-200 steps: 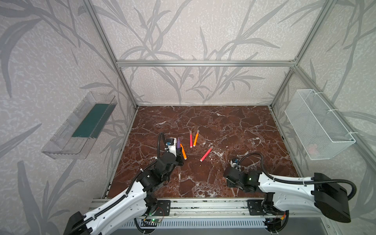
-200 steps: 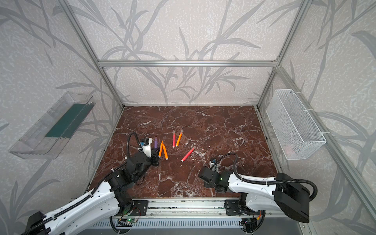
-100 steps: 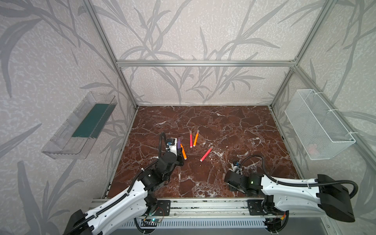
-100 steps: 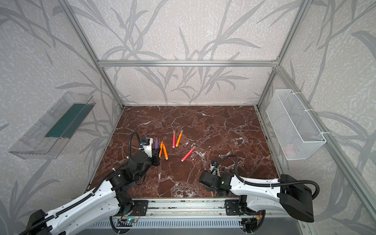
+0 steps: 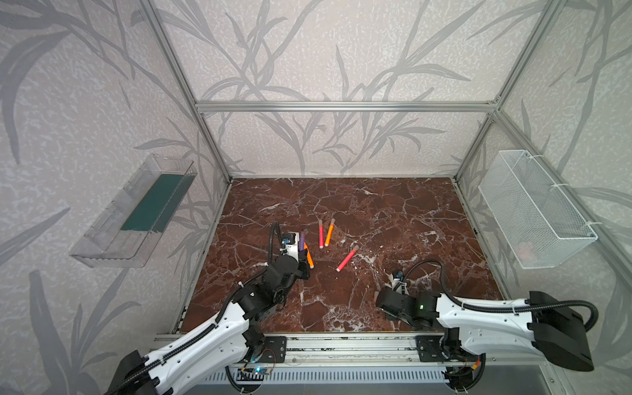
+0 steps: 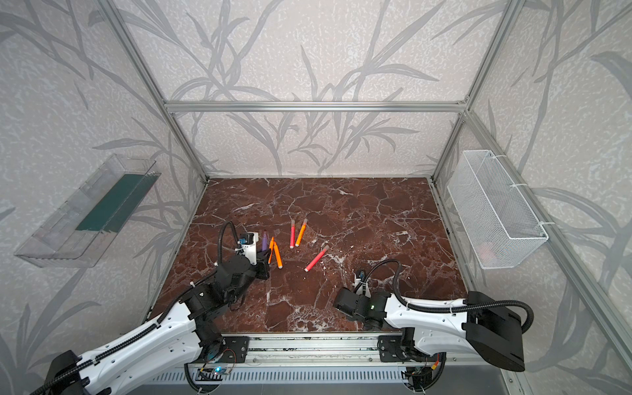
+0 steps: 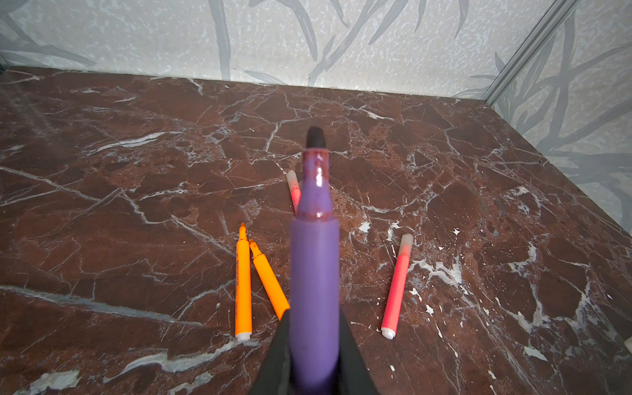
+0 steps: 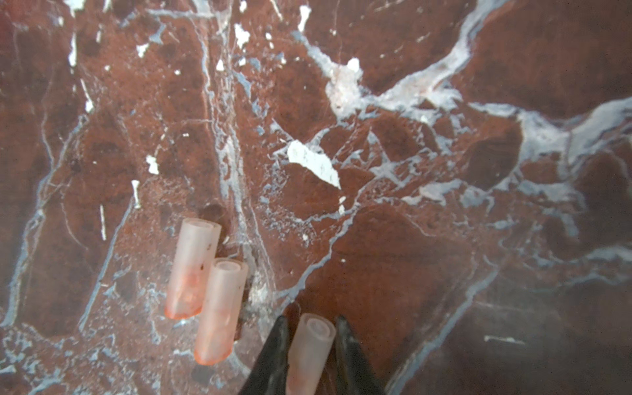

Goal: Insert the pens into the pen caps

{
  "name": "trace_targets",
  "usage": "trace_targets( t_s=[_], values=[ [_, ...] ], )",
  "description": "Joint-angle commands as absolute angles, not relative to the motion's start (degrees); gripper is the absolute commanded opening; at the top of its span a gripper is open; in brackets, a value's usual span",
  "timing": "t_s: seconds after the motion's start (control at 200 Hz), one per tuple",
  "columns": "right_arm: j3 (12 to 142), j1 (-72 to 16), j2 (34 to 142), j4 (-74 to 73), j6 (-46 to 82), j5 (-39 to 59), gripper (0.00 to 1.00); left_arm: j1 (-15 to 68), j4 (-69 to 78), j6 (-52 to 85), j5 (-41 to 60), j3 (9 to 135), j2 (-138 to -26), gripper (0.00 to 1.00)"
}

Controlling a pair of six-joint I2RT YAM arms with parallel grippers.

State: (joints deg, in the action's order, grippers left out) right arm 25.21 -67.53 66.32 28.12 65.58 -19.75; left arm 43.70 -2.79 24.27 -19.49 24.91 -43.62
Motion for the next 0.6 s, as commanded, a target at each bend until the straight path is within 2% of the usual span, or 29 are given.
trace_targets(
  t_s=[0.0, 0.135, 0.325, 0.425, 0.595],
  values=[
    [23.3, -67.9, 67.9, 29.2, 66.6, -18.1, 0.22, 43.7, -2.1, 25.5, -18.2, 25.4, -44.3, 0.0],
    [23.0, -67.8, 65.7, 29.6, 67.3, -19.1, 0.18, 43.7, 0.7, 24.2, -12.3, 25.4, -46.0, 0.0],
    [27.6, -67.0, 54.6, 37.6, 65.6, -29.4, 0.17, 44.5, 5.1, 22.5, -2.3, 26.9, -51.5, 0.0],
    [30.7, -65.6, 46.5, 41.0, 63.1, -35.6, 0.18, 46.7, 5.4, 21.0, -0.9, 28.0, -53.0, 0.0],
    [31.8, -59.2, 35.8, 35.0, 55.1, -34.8, 0.19, 51.1, 3.6, 18.3, -1.0, 30.2, -53.7, 0.0]
  ],
)
